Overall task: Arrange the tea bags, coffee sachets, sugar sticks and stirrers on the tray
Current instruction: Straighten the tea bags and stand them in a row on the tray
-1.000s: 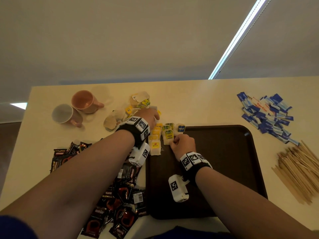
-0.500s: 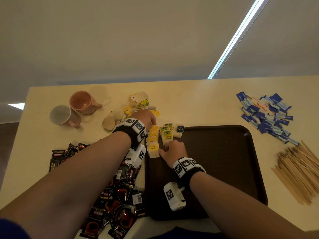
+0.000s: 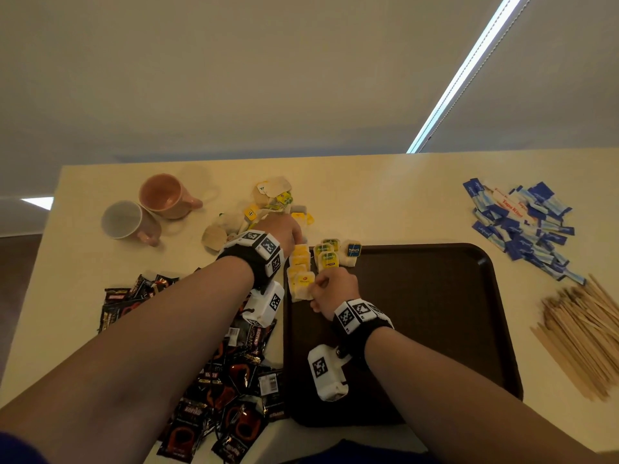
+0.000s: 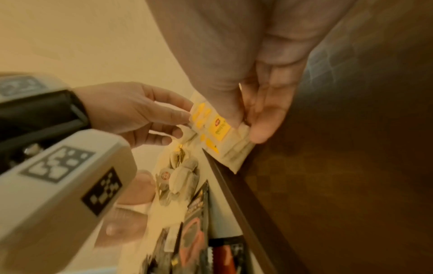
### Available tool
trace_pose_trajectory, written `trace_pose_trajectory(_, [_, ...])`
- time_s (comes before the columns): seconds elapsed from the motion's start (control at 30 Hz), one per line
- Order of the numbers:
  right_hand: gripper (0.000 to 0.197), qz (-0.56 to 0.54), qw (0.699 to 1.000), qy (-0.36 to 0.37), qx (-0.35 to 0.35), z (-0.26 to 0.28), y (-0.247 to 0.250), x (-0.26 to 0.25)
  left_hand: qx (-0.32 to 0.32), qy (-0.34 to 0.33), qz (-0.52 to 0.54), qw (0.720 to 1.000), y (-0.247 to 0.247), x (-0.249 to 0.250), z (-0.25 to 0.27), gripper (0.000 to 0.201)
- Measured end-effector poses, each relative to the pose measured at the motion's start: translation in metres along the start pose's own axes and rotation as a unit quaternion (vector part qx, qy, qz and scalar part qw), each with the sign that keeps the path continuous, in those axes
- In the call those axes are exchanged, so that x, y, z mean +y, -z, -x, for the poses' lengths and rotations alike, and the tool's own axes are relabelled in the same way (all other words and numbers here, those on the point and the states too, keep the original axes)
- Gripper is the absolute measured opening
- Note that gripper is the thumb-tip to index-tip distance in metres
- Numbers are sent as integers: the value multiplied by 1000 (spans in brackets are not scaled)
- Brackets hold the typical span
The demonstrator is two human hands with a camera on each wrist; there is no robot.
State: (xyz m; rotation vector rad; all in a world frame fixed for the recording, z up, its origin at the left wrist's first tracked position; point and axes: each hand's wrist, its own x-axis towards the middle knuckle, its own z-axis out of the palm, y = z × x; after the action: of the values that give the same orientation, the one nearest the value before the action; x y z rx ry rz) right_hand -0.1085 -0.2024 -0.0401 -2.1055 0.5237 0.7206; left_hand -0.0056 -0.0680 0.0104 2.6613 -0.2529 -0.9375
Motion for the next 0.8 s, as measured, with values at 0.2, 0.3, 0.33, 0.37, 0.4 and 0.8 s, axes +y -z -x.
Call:
trace_pose_trajectory(0.2, [15, -26, 1000, -9, -14, -1, -1, 1, 11, -5, 10, 1000, -2, -4, 0, 20])
trace_pose_trajectory(0.3, [11, -17, 999, 4, -28, -1, -2, 1, 20, -3, 15, 1000, -2, -5, 0, 18])
trace_pose_trajectory(0.33, [10, -16, 999, 6, -33, -1, -2, 1, 21, -3, 15, 1000, -3, -5, 0, 18])
trace_pose_trajectory(0.37, [10, -16, 999, 4, -36, 0, 0, 1, 21, -2, 16, 1000, -3, -5, 0, 18])
trace_pose_trajectory(0.4, [10, -16, 999, 3, -37, 0, 1, 1, 21, 1, 17, 1000, -4, -5, 0, 18])
trace_pose_trajectory(0.8, [9, -3, 998, -8, -64, 11, -2, 10, 27, 22, 10, 999, -15, -14, -1, 9])
